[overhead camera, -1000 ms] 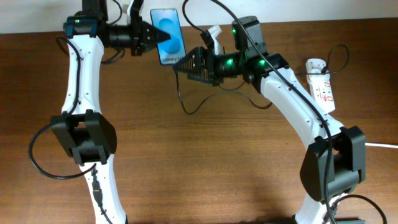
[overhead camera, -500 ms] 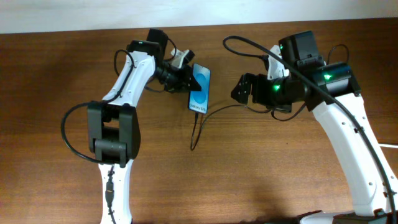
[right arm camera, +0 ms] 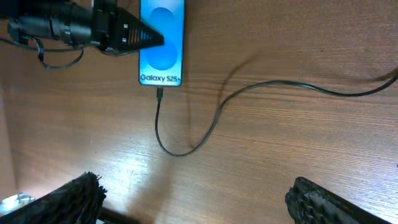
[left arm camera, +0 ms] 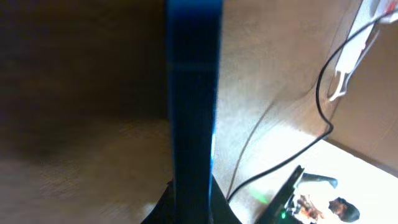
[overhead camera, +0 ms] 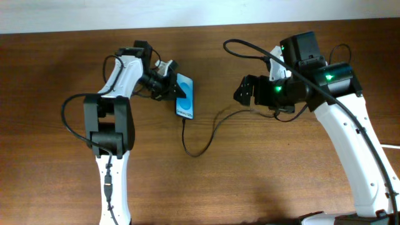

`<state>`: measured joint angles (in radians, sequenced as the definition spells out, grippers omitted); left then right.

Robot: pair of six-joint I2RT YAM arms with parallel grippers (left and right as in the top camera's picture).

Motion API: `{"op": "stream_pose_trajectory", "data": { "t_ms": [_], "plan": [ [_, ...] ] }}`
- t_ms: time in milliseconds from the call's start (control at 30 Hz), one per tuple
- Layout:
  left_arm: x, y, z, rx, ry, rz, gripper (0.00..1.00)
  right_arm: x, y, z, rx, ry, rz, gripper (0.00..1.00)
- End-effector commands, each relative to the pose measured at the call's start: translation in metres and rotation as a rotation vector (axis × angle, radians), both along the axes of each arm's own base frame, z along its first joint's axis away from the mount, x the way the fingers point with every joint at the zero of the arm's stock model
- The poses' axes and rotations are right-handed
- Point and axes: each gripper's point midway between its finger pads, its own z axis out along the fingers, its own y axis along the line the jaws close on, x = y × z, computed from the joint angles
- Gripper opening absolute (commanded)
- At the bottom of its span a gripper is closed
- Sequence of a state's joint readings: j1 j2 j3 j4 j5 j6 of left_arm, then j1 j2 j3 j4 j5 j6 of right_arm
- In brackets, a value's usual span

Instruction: Plug charger to phone and switch on socket

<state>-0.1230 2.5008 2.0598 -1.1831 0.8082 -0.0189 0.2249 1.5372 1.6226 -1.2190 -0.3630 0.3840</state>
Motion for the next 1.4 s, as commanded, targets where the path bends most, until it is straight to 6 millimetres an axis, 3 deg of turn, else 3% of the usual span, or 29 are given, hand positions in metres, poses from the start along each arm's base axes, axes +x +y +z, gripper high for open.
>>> {"op": "stream_pose_trajectory", "data": {
  "t_ms": [0, 133, 233, 267, 300, 400, 433, 500, 567, 633, 733, 833, 900, 1100, 1200, 1367],
  "plan": [
    [-0.011, -0.014, -0.012, 0.0, 0.014, -0.059, 0.0, 0.001, -0.003, 0.004, -0.013, -0.024, 0.002, 0.99],
    [-0.02, -0.029, -0.016, 0.032, 0.013, -0.105, 0.04, 0.003, -0.007, 0.003, -0.033, -0.028, -0.008, 0.98],
    [-0.019, -0.024, -0.026, 0.086, 0.01, -0.104, 0.24, 0.003, -0.008, 0.002, -0.039, -0.03, -0.011, 0.98],
    [-0.018, -0.02, -0.029, 0.109, 0.006, -0.106, 0.43, 0.003, -0.008, 0.002, -0.039, -0.029, -0.011, 0.98],
    [-0.018, -0.018, -0.031, 0.129, 0.003, -0.108, 0.51, 0.003, -0.008, 0.002, -0.04, -0.03, -0.011, 0.98],
    [-0.015, -0.002, -0.041, 0.234, -0.001, -0.094, 0.64, 0.006, -0.015, 0.001, -0.07, -0.036, -0.031, 0.98],
    [-0.014, 0.005, -0.045, 0.281, -0.003, -0.09, 0.79, 0.007, -0.018, 0.0, -0.08, -0.037, -0.043, 0.98],
    [-0.011, 0.018, -0.052, 0.368, 0.004, -0.062, 0.9, 0.014, -0.035, -0.007, -0.133, -0.03, -0.09, 0.98],
    [-0.001, 0.031, -0.046, 0.414, -0.013, -0.021, 1.0, 0.024, -0.066, -0.021, -0.181, 0.011, -0.175, 0.98],
    [0.019, 0.047, -0.019, 0.445, -0.081, 0.034, 1.0, 0.032, -0.098, -0.033, -0.207, 0.05, -0.259, 0.98],
    [0.049, 0.092, 0.06, 0.562, -0.272, 0.158, 1.0, 0.04, -0.189, -0.054, -0.361, 0.101, -0.483, 0.98],
    [0.058, 0.138, 0.118, 0.696, -0.411, 0.264, 0.99, 0.037, -0.248, -0.064, -0.461, 0.128, -0.624, 0.98],
    [0.059, 0.16, 0.125, 0.753, -0.423, 0.303, 1.0, 0.047, -0.281, -0.07, -0.478, 0.102, -0.704, 0.98],
    [0.059, 0.165, 0.124, 0.756, -0.414, 0.311, 0.99, 0.072, -0.336, -0.113, -0.575, 0.105, -0.798, 0.98],
    [0.059, 0.165, 0.124, 0.756, -0.414, 0.311, 0.99, 0.096, -0.347, -0.152, -0.625, 0.093, -0.672, 0.98],
    [0.059, 0.165, 0.124, 0.756, -0.414, 0.311, 0.99, 0.099, -0.364, -0.19, -0.515, 0.118, -0.672, 0.98]
  ]
}}
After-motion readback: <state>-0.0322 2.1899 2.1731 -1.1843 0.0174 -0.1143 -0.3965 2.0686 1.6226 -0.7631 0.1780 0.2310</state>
